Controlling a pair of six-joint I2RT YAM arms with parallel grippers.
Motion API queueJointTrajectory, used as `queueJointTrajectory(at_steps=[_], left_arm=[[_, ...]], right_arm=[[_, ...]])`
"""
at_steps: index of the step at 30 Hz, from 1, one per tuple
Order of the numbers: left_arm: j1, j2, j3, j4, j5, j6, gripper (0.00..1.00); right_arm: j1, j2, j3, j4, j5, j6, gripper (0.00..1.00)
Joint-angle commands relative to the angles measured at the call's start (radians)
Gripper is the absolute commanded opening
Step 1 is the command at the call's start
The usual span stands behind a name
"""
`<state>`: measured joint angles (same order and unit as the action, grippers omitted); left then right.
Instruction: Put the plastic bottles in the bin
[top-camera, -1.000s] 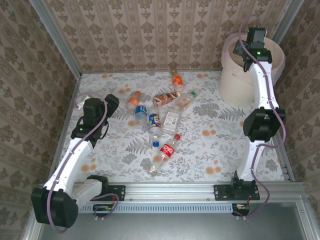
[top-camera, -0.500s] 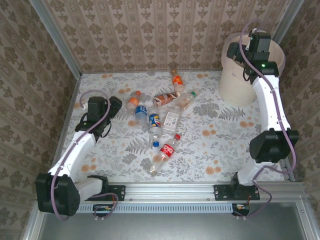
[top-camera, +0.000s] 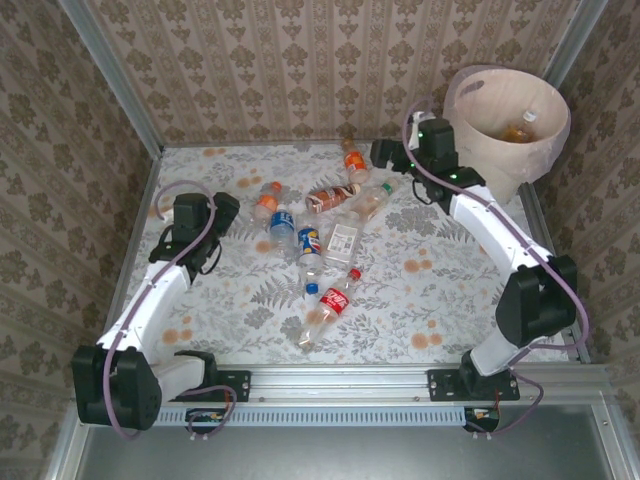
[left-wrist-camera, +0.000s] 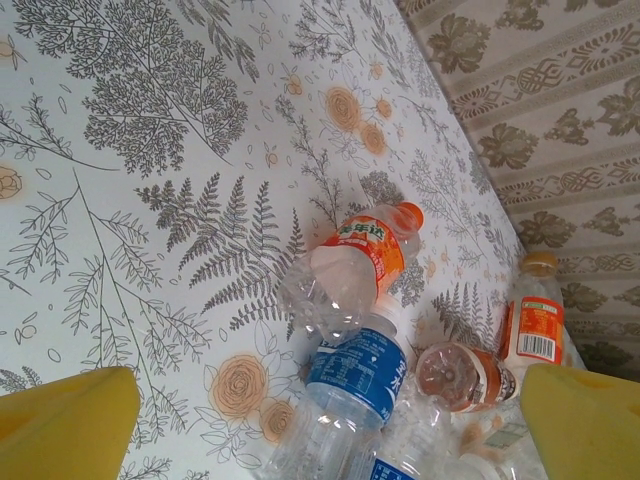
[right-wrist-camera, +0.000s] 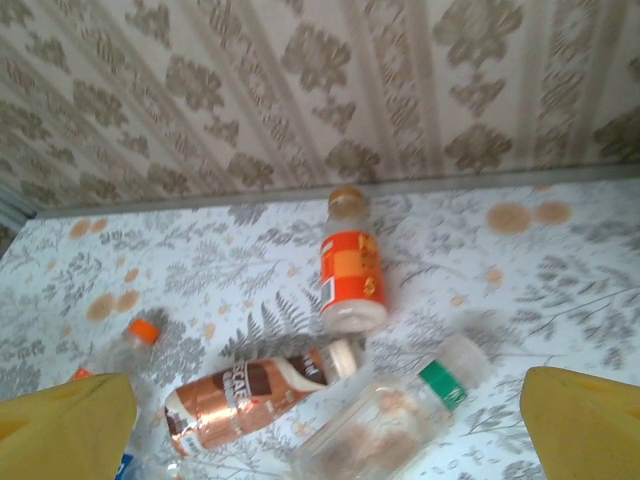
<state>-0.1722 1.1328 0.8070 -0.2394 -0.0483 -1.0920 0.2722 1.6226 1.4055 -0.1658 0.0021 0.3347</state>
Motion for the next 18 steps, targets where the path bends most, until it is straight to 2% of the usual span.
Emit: queueJointTrajectory(at_steps=[1,10,15,18], left_arm=[[0.017,0.011,-0.009,-0.009,0.014,-0.017,1.0],[0.042,0.03,-0.012,-0.009,0.04,-0.026,1.0],[0.048,0.043,-0.01,-0.007,0.048,-0.031,1.0],[0.049,0.048,-0.006,-0.013,0.055,-0.028,1.0]], right_arm=[[0.029,0.046,-0.032,0.083,0.066,0.069,1.0],[0.115,0.282,0.101,-0.135,0.323,0.195,1.0],[0.131,0.394,0.155,-0.173,0.344,0.318,1.0],[0.139,0.451,0.193,-0.177,0.347,0.328,1.0]])
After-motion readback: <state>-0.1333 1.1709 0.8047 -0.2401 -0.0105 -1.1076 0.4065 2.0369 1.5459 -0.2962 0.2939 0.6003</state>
